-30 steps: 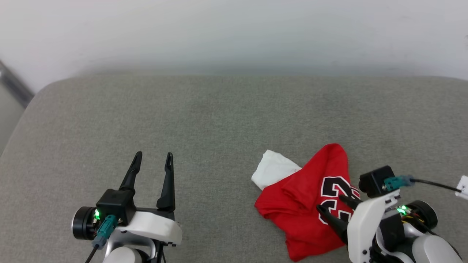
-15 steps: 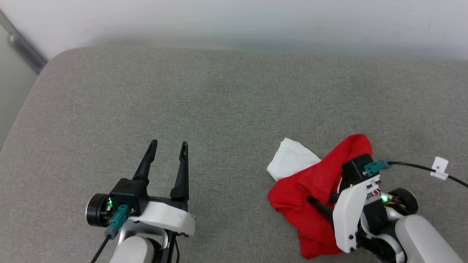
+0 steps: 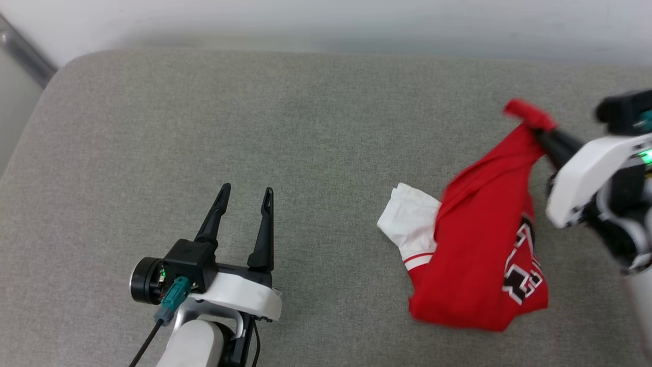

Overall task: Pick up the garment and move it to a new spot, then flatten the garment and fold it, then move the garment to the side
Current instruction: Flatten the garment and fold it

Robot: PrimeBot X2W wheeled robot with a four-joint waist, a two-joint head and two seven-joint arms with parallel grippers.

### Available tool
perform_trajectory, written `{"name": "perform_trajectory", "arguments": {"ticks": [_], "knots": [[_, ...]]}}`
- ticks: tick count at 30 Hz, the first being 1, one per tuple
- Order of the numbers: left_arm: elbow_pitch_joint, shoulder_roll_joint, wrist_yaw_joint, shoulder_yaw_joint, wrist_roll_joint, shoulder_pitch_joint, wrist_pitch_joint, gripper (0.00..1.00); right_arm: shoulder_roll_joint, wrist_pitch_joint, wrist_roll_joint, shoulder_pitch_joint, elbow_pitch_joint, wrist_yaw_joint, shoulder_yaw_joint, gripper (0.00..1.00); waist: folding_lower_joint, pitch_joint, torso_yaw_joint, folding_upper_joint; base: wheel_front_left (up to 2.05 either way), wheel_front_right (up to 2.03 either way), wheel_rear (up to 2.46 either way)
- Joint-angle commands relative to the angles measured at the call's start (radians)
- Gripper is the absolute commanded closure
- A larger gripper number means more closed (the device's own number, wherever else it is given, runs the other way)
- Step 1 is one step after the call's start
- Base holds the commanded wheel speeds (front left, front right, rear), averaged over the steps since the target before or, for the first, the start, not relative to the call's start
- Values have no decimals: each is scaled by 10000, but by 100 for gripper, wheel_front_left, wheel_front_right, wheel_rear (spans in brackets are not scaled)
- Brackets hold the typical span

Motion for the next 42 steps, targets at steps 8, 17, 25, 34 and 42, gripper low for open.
{"name": "perform_trajectory", "arguments": {"ticks": [8,17,25,34,42], "knots": [[76,-281,-248,176,255,-240,-25,0,-379,-839,-325,-128,2226,-3,-2782,100,-1,579,162,0,0,0,0],[169,-411,-420,454,438,-191,-25,0,26,-1968,-415,1057,4713,-3,-4847,100,-1,594,-15,0,0,0,0],[303,-315,-505,704,584,102,-26,0,528,-3647,-294,1283,4959,-1,-4402,0,-1,103,-464,0,0,0,0],[420,-119,-499,898,517,710,-26,0,801,-5860,-1062,2419,2985,-1,-3545,0,-1,-902,-734,0,0,0,0],[365,41,-333,986,456,1110,115,0,1408,-5762,-1627,3624,569,-1,-2780,0,-1,-1261,-858,0,0,0,0]]}}
